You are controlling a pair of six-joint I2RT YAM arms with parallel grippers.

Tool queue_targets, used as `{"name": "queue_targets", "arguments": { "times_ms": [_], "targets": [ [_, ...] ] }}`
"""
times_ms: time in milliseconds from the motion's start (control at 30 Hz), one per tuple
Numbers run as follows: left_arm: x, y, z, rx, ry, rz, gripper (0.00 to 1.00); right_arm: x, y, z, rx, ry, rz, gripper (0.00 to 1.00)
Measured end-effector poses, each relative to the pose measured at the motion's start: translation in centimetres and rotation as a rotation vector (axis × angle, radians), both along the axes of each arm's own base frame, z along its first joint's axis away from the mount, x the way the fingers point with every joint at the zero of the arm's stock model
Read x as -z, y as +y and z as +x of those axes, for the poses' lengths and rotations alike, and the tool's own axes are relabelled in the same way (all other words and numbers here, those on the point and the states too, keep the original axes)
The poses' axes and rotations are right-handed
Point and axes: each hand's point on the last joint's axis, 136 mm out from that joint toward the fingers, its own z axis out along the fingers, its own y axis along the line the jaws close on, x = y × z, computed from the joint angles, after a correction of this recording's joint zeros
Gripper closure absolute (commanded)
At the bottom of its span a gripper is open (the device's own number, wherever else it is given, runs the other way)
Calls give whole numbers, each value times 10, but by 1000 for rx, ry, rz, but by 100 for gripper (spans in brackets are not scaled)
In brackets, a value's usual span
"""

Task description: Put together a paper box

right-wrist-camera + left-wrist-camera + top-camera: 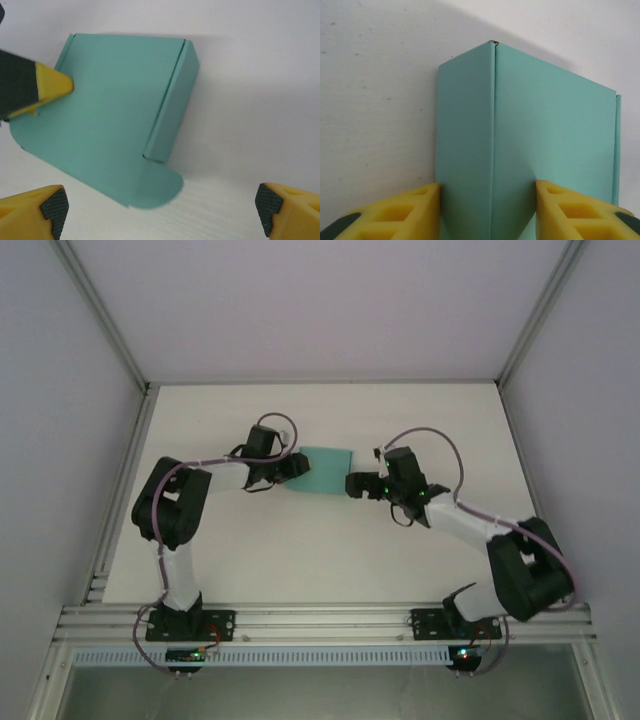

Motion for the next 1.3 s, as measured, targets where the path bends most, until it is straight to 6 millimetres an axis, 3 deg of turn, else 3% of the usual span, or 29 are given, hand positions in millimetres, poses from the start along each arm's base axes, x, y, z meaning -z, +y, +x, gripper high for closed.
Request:
{"name": "queue_targets", "arguments": {
  "times_ms": [300, 533, 667, 1067, 1300],
  "targets": [
    [3, 5, 0, 2, 2, -128, 61, 20, 28, 39, -21, 209, 140, 0],
    [1, 15, -3, 25, -5, -294, 60, 38, 44, 41, -51, 348, 208, 1],
    [-1, 17, -4, 39, -9, -351, 60, 44, 50, 36, -69, 405, 256, 10],
    [2, 27, -3, 18, 8, -379, 68, 35, 60, 62, -31, 425, 443, 12],
    [3, 33, -4, 1, -3, -401, 72, 37, 55, 57, -35, 423, 482, 12]
  ]
}}
